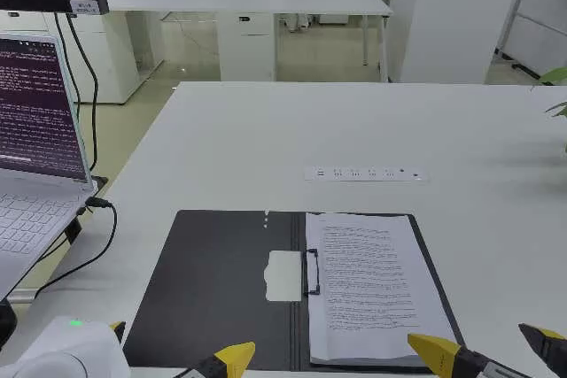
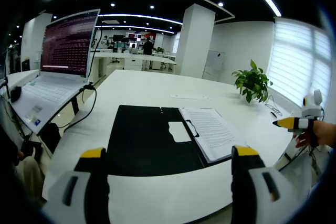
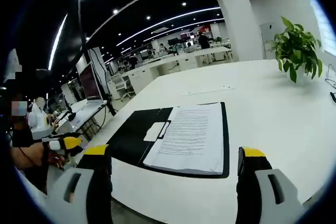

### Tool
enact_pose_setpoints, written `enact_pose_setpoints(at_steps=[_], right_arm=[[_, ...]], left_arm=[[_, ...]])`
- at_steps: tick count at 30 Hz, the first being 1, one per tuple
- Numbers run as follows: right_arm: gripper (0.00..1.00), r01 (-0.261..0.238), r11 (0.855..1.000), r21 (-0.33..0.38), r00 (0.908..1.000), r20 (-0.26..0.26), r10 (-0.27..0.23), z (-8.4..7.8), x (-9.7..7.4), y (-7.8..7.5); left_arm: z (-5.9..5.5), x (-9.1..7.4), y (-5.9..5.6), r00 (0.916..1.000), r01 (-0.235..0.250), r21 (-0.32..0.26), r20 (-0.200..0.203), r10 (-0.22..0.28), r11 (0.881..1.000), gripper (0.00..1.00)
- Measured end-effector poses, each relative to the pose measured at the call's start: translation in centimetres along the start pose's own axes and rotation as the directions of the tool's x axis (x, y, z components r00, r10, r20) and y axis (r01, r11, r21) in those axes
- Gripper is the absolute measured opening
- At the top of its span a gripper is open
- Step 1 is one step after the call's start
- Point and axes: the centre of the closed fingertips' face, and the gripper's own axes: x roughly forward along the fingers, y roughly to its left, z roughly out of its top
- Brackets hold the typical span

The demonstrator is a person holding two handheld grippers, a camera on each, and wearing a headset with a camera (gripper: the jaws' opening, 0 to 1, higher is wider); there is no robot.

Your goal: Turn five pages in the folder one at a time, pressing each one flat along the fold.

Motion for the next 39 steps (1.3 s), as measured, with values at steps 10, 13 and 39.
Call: enact_pose_setpoints(at_steps=[10,13,39], right_arm=[[1.00,-0.017,1.000,-0.008,0.9997,-0.015,0.016,-1.0,0.2,0.2],[1.00,-0.021,1.000,-0.008,0.9997,-0.010,0.021,-1.0,0.3,0.3],[1.00,-0.045,0.997,-0.060,0.9988,-0.022,0.044,-1.6,1.2,0.2]], left_arm=[[-0.8,-0.4,0.6,0.9997,-0.015,-0.003,-0.019,0.015,1.000,0.99],[-0.7,-0.3,0.6,0.9998,-0.016,0.002,-0.014,0.016,1.000,0.99],[-0.7,-0.3,1.0,0.9995,-0.031,0.018,-0.011,0.031,0.999,0.99]])
